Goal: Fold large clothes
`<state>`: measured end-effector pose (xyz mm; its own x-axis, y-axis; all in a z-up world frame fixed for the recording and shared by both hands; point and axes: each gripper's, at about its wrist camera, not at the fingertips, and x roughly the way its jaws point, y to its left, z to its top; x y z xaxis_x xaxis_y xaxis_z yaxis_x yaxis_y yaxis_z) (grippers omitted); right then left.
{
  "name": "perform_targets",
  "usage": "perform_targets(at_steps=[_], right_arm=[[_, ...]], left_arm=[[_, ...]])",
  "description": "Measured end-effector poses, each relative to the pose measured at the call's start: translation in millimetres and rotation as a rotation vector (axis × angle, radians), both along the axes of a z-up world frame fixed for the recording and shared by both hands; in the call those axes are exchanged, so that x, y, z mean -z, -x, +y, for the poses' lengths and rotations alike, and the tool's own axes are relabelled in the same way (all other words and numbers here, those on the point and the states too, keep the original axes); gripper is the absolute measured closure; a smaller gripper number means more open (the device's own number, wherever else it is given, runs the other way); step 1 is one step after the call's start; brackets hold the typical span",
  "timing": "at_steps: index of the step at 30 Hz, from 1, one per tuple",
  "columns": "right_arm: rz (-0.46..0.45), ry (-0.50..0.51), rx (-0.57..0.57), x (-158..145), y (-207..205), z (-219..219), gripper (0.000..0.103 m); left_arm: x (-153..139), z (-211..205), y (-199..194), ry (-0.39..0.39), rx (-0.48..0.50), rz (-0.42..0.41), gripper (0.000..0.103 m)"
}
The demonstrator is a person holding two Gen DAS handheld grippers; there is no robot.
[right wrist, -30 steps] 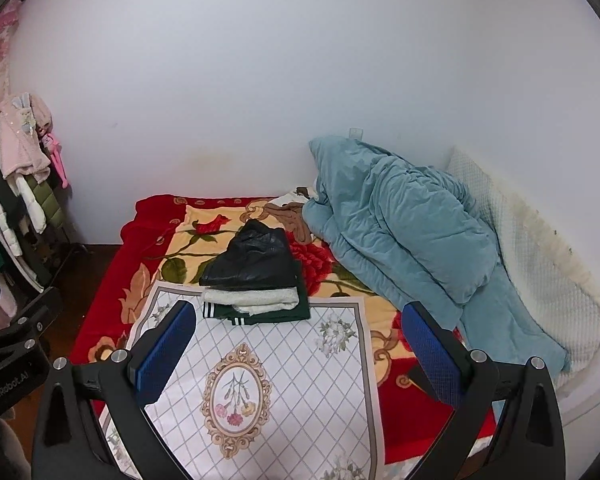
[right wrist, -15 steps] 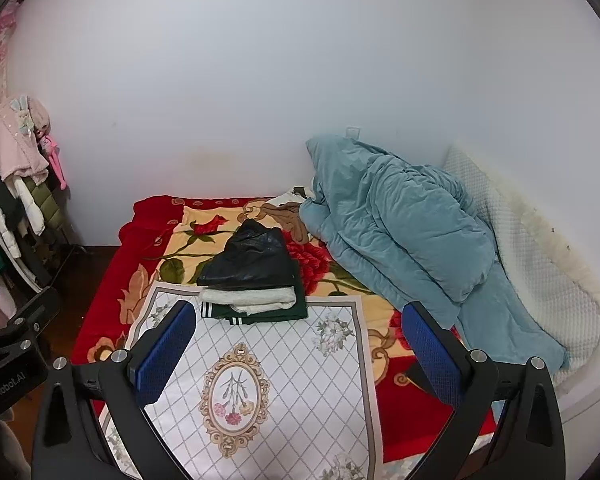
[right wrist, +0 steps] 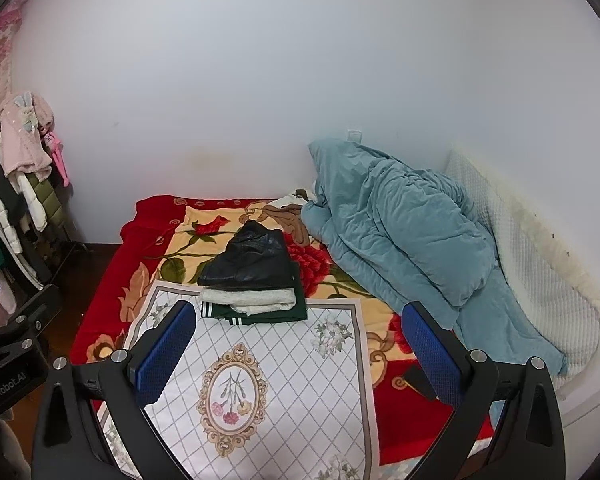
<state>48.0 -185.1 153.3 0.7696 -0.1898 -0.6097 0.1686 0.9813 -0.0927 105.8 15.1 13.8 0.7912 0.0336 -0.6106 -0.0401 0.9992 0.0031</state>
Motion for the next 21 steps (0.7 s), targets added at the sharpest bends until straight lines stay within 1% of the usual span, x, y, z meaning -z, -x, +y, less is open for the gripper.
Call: perform_targets(at_steps=[21], right_arm=[[-0.005, -0.001, 0.000, 1.2, 0.9, -1.2, 0.000]], left_arm=[[-8.0, 1.8, 2.9, 0.005, 0.004, -0.004, 0.001]])
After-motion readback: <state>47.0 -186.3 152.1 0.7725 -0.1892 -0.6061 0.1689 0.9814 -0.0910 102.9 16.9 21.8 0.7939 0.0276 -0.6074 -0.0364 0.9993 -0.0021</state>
